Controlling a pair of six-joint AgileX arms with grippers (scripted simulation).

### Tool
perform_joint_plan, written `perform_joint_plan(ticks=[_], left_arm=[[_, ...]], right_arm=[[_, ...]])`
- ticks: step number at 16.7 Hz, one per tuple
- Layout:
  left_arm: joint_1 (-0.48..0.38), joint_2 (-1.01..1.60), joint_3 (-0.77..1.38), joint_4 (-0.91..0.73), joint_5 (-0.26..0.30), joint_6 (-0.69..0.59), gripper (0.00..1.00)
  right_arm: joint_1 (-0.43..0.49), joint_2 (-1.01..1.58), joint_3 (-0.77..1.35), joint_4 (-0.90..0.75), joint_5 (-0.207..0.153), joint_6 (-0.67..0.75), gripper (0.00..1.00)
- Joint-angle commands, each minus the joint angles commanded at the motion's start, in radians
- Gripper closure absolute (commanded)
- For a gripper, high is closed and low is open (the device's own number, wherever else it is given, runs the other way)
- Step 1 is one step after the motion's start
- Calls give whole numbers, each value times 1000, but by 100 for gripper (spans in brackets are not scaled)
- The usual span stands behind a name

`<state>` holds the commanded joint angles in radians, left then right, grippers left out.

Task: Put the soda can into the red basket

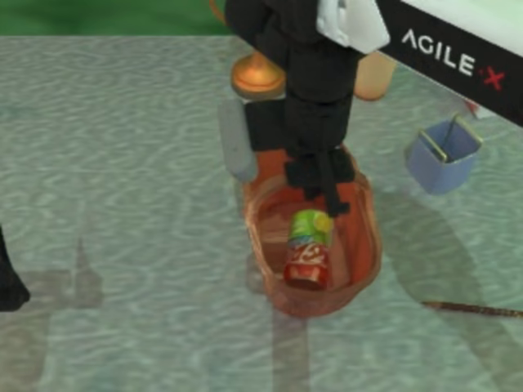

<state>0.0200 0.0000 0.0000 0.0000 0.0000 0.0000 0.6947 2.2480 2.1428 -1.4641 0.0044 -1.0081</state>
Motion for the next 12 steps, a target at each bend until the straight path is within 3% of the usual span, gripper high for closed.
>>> perform_joint_plan(ticks=[8,12], left_arm=[[0,0,0,0,0,0,0],[0,0,0,0,0,0,0]], right_arm=[[-2,1,4,-4,0,-1,100],[-16,2,106,-109,0,-19,100]])
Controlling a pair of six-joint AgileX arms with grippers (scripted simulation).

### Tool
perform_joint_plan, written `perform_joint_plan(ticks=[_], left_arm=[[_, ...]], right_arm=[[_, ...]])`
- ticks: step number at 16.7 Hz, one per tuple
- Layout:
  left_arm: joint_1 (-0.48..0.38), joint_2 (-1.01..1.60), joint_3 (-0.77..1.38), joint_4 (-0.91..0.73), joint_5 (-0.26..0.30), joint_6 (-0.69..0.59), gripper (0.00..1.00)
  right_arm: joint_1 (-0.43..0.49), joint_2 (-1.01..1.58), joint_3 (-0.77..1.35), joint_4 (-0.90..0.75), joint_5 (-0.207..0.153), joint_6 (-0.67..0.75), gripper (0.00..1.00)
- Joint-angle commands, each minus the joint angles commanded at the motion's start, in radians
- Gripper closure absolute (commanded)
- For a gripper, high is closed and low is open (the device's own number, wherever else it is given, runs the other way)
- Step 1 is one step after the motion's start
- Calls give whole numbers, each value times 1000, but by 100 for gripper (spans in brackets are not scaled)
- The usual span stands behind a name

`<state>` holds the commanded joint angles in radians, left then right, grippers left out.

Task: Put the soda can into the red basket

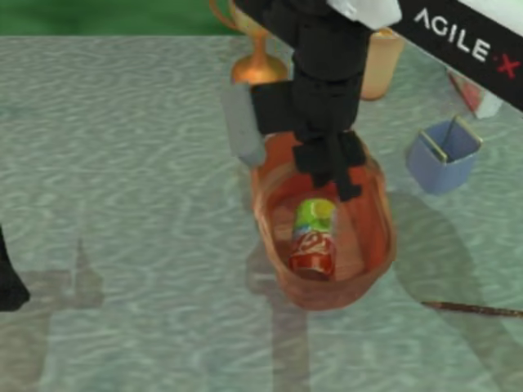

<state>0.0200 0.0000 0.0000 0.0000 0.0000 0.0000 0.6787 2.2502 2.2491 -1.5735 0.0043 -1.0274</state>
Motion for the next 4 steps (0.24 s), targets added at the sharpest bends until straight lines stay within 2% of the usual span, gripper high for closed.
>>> perform_joint_plan(ticks=[4], left_arm=[[0,0,0,0,0,0,0]], right_arm=[[-12,-7,88,-90,0,-17,100]])
